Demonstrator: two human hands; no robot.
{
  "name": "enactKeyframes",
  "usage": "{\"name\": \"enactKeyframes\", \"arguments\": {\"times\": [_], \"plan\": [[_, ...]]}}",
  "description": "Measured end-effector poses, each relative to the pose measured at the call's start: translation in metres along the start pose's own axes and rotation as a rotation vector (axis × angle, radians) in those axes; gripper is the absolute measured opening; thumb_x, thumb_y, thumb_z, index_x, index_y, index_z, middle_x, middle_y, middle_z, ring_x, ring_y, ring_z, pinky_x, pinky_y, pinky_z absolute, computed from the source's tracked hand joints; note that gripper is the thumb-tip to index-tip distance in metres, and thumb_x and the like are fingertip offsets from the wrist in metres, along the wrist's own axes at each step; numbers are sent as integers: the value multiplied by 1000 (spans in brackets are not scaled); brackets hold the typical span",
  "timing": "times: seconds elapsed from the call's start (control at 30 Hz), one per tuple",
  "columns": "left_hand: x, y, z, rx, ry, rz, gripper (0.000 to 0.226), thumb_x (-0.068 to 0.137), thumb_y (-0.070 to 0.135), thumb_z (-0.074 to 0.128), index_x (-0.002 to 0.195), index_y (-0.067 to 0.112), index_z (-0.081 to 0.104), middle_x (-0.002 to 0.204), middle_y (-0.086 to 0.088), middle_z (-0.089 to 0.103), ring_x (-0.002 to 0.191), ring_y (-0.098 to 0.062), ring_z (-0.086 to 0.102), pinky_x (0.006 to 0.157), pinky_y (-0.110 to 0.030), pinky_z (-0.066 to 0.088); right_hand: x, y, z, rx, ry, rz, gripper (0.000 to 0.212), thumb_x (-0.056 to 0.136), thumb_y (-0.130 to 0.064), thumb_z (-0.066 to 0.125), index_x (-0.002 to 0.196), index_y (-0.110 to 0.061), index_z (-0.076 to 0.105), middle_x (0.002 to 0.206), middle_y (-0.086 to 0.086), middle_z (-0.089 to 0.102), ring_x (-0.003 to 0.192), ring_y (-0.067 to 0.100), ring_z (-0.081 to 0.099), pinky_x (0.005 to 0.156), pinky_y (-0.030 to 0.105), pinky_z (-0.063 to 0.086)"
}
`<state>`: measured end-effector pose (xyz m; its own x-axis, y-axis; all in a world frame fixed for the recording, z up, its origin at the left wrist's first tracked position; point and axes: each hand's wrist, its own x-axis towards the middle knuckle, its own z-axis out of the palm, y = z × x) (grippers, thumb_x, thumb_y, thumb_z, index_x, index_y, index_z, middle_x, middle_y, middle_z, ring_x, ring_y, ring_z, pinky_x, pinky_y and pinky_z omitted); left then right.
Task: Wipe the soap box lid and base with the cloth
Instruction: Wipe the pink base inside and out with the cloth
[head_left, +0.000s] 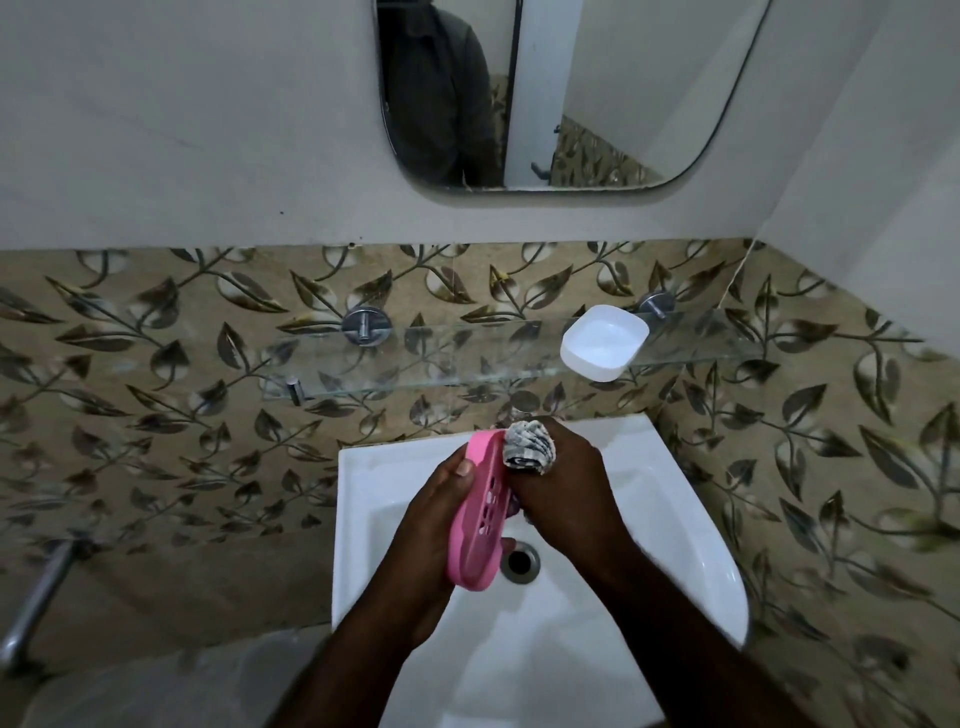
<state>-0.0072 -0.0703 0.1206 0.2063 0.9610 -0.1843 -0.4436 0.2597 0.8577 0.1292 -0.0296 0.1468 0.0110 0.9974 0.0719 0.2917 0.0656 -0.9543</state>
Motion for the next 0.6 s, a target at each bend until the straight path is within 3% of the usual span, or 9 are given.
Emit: {"name": "enactKeyframes", "arguments": {"times": [0.1, 0.2, 0.3, 0.37, 0.43, 0.5, 0.6], "plan": [[0, -1, -10, -286, 53, -98, 57, 82, 43, 56, 130, 11, 58, 126, -24, 63, 122, -45, 54, 99, -60, 43, 2, -2, -9, 76, -50, 82, 19, 70, -15, 69, 86, -25, 71, 67, -3, 71, 60, 21, 66, 51, 29, 50], [3, 0, -21, -482, -5, -115, 62, 80, 44, 55, 130, 7, 58, 131, -27, 59, 127, -49, 48, 106, -61, 32, 1, -8, -21, 192, 56, 95, 31, 65, -22, 71, 95, -17, 72, 83, 5, 76, 78, 26, 73, 63, 42, 62], [5, 1, -23, -543, -59, -108, 61, 83, 42, 51, 131, 5, 57, 132, -27, 58, 126, -49, 50, 110, -63, 29, -5, -21, -22, 70, 126, -66, 24, 65, -22, 74, 89, -21, 70, 80, -6, 75, 73, 11, 71, 61, 27, 57], [7, 1, -21, -513, -57, -89, 54, 86, 41, 48, 124, 7, 64, 123, -23, 65, 110, -42, 63, 99, -59, 46, -14, -28, -14, -90, 54, -177, 25, 69, -13, 72, 91, -26, 69, 81, -11, 73, 74, 6, 69, 64, 29, 57], [10, 0, -16, -438, -6, -84, 45, 87, 38, 48, 114, 10, 72, 113, -17, 70, 96, -31, 70, 81, -46, 57, -22, -30, -1, -298, 0, -295, 32, 70, -11, 70, 98, -26, 70, 90, -10, 74, 85, 10, 68, 77, 32, 56], [13, -2, -11, -375, 21, -96, 42, 85, 37, 51, 109, 11, 74, 113, -14, 72, 96, -25, 71, 74, -36, 59, -22, -31, 8, -462, 30, -344, 36, 69, -9, 70, 101, -24, 70, 98, -6, 72, 94, 17, 65, 83, 31, 52], [13, 0, -10, -371, 5, -75, 42, 79, 39, 57, 99, 8, 76, 100, -11, 76, 87, -21, 74, 68, -31, 59, -25, -34, 14, -472, 44, -386, 35, 65, -6, 68, 97, -19, 70, 94, -1, 68, 90, 19, 62, 79, 24, 45]]}}
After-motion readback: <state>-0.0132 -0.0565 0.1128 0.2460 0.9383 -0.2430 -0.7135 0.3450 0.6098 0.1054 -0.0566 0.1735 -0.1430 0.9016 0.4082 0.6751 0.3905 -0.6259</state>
